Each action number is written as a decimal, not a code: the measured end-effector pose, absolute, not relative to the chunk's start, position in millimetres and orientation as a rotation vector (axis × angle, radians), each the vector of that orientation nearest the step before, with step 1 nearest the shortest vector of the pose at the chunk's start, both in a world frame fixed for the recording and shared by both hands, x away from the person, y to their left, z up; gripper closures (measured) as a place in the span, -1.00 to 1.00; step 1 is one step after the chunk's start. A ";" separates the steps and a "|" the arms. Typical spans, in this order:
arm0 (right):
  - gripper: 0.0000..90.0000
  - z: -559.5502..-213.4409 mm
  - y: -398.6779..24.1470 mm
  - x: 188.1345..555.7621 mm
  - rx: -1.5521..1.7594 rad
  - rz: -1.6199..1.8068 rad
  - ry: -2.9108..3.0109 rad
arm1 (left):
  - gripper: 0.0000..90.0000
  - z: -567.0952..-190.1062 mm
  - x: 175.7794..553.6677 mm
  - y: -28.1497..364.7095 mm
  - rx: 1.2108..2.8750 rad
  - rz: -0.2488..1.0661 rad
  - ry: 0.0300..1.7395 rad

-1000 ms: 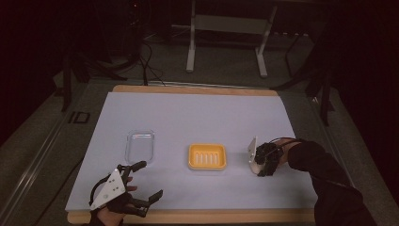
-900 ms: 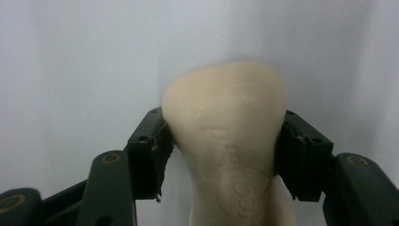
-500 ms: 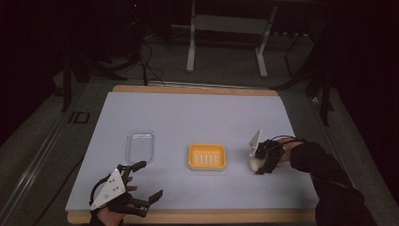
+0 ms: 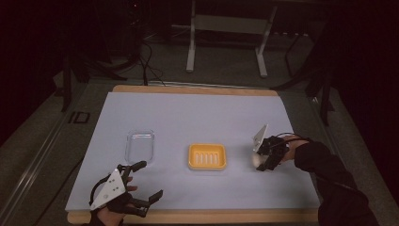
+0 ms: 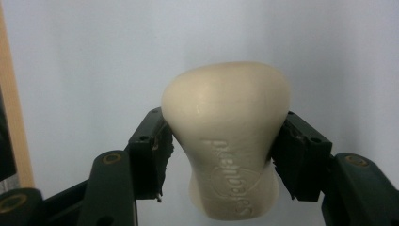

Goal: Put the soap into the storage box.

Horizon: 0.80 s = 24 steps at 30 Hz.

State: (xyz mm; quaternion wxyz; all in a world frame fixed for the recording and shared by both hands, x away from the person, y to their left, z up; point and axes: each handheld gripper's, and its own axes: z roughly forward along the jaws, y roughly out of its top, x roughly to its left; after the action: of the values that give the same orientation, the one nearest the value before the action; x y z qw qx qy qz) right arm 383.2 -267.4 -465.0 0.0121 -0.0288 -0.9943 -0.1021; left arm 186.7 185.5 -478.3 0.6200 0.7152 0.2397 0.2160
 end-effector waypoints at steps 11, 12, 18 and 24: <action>-0.07 -444.8 -261.3 382.3 -0.102 -0.331 -3.111 | -0.98 -478.0 185.5 185.0 1.644 0.496 0.544; -0.07 -442.2 -260.8 382.4 -0.109 -0.331 -3.115 | -0.98 -478.0 185.5 184.9 1.645 0.495 0.543; -0.07 -425.4 -256.0 381.8 -0.127 -0.307 -3.125 | -0.98 -477.8 185.3 184.6 1.642 0.489 0.539; -0.07 -411.4 -247.7 383.9 -0.154 -0.289 -3.116 | -0.98 -477.8 185.4 184.6 1.638 0.485 0.538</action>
State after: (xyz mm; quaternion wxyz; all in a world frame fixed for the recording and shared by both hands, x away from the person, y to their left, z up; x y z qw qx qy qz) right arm 383.9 -247.7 -411.4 0.0041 -0.0493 -0.9945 -0.0923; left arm 185.4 184.6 -477.8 0.6250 0.7140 0.2343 0.2114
